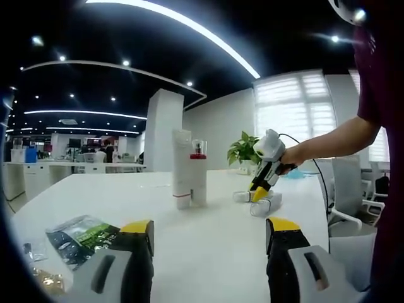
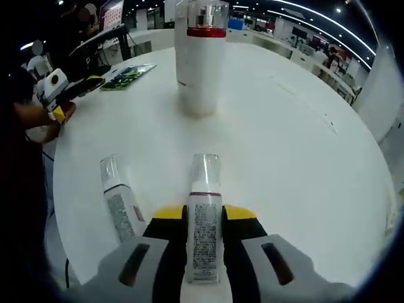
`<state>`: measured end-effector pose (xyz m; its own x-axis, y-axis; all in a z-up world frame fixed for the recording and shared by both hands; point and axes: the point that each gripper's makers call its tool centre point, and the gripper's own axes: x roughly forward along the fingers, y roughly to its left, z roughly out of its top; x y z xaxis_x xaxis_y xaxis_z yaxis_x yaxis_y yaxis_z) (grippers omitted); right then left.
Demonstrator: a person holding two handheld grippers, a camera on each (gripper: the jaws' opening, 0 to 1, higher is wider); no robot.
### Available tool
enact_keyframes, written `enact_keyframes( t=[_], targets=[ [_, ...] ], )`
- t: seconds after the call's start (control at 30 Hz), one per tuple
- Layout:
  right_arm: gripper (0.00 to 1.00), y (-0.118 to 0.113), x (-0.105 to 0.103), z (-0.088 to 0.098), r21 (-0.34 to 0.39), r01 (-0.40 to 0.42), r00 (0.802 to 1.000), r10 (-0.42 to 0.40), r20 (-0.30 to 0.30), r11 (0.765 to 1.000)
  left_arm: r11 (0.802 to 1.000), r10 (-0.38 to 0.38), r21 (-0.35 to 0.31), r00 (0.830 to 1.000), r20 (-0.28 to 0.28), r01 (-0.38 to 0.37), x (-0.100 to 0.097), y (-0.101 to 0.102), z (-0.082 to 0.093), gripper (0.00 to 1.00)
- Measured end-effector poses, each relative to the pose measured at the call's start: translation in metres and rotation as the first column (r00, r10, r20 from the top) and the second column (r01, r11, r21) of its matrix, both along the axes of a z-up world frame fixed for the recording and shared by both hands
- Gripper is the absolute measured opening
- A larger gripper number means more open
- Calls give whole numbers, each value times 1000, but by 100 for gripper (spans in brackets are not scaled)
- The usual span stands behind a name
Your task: Arrange the skincare products in the storage area until every visible bottle or jar stands upright without overlapping.
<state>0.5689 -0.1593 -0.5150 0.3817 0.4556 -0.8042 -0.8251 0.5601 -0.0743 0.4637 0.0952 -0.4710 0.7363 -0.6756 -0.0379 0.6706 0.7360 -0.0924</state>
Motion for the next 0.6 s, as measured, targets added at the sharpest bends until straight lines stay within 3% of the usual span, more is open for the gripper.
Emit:
enact_keyframes(
  t=[0.2,0.37,0.43,0.6],
  targets=[
    [19,0,2,4,23,28,999,-29,31,999,1000,3,-19,1000,-6,-3,1,2,2,74],
    [18,2,8,26,99,61,993,-71,93,993,1000,1,-17,1000,-9,-1,1,1,1,74],
    [18,8,9,41,165,72,988,-93,127,984,1000,-4,-22,1000,-12,3,0,1,2,74],
    [18,18,4,54,231,76,982,-113,150,970,998,19,-58,1000,-15,-20,2,8,8,74]
  ],
)
